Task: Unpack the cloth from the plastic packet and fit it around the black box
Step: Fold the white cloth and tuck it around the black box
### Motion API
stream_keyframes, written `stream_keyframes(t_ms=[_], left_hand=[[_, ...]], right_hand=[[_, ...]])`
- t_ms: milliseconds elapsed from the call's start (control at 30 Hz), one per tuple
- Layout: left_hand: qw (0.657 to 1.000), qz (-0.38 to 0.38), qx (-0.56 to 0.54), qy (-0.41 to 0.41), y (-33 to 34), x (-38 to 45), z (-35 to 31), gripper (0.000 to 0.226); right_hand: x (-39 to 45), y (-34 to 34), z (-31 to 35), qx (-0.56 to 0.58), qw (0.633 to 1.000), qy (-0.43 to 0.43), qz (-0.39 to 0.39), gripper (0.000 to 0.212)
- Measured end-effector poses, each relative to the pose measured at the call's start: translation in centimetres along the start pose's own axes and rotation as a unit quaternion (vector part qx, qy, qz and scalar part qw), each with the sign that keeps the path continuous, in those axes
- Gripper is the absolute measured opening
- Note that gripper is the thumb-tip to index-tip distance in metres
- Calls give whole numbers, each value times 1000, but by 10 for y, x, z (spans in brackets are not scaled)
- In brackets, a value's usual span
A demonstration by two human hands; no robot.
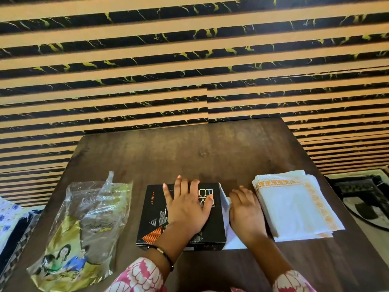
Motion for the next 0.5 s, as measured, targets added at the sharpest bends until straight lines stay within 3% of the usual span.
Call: stream_keyframes(t_ms=[67, 133, 200, 267, 400, 500], left_hand=[[1000, 4, 6, 1, 2, -2, 1, 56], [1000, 9, 8, 6, 3, -2, 1, 56], [1000, 17, 7, 19, 2, 0, 0, 58], [999, 24, 11, 45, 1, 0, 0, 65], [987, 29, 28, 154, -1, -18, -2, 89], [986, 47, 42, 152, -1, -27, -2, 95]], right_hand=[[-15, 21, 5, -3, 998, -14, 56, 56], [-27, 41, -5, 34, 992, 26, 117, 71], [-35, 47, -16, 21, 993, 57, 105, 59], [-43, 58, -19, -4, 985, 71, 159, 53], [-40, 69, -23, -49, 978, 83, 186, 61], [-29, 59, -22, -45, 979, 56, 193, 79]])
Point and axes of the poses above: each hand's wrist, its own x-axis towards the middle knuckle, its own y-axis out of the palm, z = x × y, the point moved 9 cm from there along x, towards the middle knuckle, and after that the axes turned 3 degrees about y, right-handed, at the moved point
